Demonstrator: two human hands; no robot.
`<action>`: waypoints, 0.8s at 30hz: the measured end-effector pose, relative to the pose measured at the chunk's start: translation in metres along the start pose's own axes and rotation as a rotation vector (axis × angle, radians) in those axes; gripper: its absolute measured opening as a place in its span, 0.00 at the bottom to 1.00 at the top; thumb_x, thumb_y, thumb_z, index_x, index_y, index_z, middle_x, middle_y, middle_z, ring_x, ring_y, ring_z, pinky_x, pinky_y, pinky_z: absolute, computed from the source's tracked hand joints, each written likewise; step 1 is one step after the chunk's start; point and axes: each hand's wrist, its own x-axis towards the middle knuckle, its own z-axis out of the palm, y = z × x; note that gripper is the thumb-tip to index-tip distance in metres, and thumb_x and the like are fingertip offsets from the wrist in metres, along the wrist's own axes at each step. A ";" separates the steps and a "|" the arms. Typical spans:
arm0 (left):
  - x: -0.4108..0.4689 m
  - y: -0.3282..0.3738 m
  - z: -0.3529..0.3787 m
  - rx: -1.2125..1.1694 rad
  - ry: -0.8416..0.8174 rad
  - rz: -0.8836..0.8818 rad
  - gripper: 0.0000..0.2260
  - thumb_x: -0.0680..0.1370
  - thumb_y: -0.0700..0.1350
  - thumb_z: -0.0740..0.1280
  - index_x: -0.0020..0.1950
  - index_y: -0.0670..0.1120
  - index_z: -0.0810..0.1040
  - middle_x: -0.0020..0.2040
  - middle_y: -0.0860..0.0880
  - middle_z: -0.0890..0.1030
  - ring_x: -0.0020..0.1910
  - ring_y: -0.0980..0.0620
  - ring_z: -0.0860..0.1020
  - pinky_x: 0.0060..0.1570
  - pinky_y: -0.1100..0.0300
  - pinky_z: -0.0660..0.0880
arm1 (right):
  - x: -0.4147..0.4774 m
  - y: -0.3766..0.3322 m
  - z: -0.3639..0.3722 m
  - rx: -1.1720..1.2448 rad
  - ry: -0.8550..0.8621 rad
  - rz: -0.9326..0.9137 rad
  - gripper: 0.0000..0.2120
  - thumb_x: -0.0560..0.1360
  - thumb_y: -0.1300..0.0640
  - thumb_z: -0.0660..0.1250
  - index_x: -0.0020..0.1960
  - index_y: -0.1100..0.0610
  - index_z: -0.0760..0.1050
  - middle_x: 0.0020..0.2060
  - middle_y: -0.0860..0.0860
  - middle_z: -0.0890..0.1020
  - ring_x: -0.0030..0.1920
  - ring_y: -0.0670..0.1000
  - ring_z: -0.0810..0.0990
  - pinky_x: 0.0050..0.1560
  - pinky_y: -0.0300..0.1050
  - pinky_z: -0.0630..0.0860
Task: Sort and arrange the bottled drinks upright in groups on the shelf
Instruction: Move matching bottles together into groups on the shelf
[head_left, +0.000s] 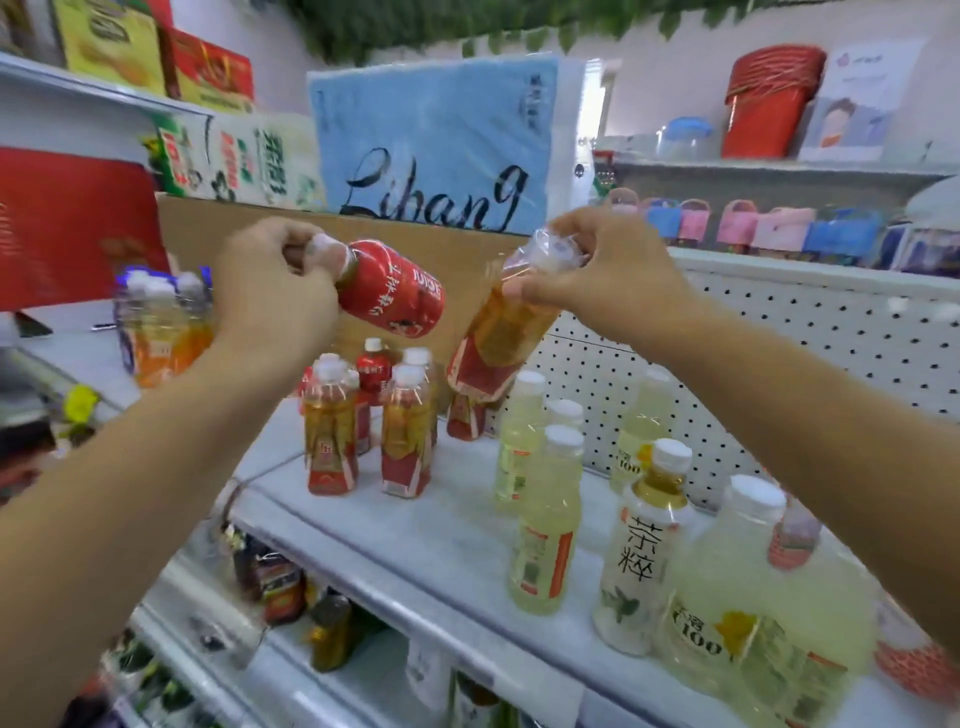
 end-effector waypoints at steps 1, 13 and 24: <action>0.001 -0.009 -0.008 0.032 0.018 -0.006 0.07 0.77 0.50 0.68 0.52 0.49 0.81 0.44 0.51 0.81 0.47 0.46 0.82 0.50 0.46 0.81 | 0.000 -0.003 0.014 -0.006 -0.049 0.032 0.31 0.64 0.46 0.82 0.63 0.54 0.77 0.52 0.47 0.81 0.50 0.45 0.81 0.46 0.39 0.81; 0.108 -0.127 -0.079 0.117 -0.229 -0.075 0.10 0.73 0.52 0.68 0.40 0.47 0.81 0.42 0.44 0.84 0.44 0.40 0.84 0.48 0.41 0.82 | 0.001 -0.008 0.197 -0.210 -0.280 0.311 0.38 0.63 0.47 0.82 0.68 0.50 0.71 0.60 0.49 0.77 0.53 0.51 0.79 0.41 0.43 0.79; 0.173 -0.266 -0.036 0.596 -0.807 0.079 0.09 0.80 0.45 0.68 0.42 0.42 0.81 0.43 0.42 0.82 0.43 0.44 0.79 0.38 0.56 0.74 | 0.009 -0.018 0.273 -0.321 -0.144 0.454 0.28 0.69 0.52 0.80 0.66 0.51 0.75 0.59 0.52 0.78 0.53 0.50 0.78 0.54 0.48 0.79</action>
